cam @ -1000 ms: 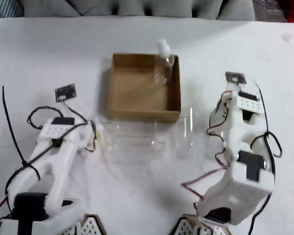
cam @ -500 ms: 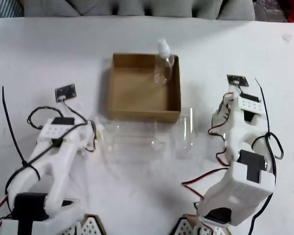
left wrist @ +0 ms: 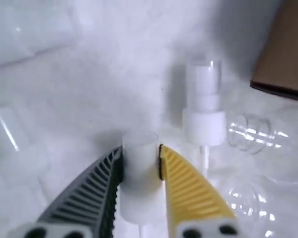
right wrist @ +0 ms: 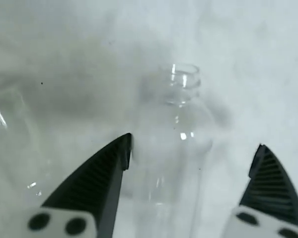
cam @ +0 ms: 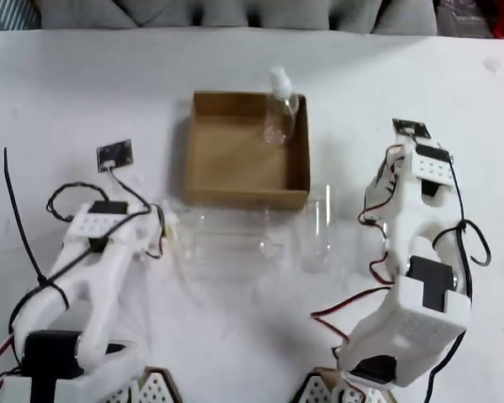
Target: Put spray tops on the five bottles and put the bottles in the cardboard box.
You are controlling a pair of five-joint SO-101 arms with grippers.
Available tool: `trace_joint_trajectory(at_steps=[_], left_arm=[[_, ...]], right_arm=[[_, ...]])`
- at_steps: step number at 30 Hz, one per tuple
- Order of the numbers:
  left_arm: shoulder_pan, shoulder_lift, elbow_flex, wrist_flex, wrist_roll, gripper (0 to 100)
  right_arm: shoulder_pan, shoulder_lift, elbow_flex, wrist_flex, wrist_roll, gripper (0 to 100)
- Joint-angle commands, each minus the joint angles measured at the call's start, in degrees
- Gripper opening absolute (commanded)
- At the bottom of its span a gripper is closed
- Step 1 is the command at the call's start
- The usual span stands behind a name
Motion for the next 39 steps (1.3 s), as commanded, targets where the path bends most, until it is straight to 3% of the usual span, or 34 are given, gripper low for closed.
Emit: trace_joint_trajectory(at_steps=[1,8,15,17,20,29,39], left_arm=[[-0.04,-2.51,-0.44,-1.32,-0.88,2],[-0.04,-2.51,-0.44,-1.32,-0.88,2],[-0.04,-2.51,-0.44,-1.32,-0.88,2],[-0.04,-2.51,-0.53,-1.32,-0.88,2],[-0.04,-2.51,-0.62,-1.32,-0.88,2],[-0.48,-2.51,-0.62,-1.32,-0.88,2],[-0.57,-2.86,-0.44,-1.32,-0.97,2]], right_arm=[[-0.48,-2.59,-2.99,1.63,-0.70,31.8],[-0.57,-0.48,-2.99,-0.04,-1.14,30.9],[0.57,0.22,-3.08,-0.31,-1.05,0.3],[1.80,-0.13,-4.13,0.84,-1.23,3.8],[2.95,-1.01,-6.33,3.21,-1.14,1.5],[-0.66,-14.02,-7.65,10.24,-1.23,1.6],[-16.04,-33.89,-7.47,14.64,-1.23,1.6]])
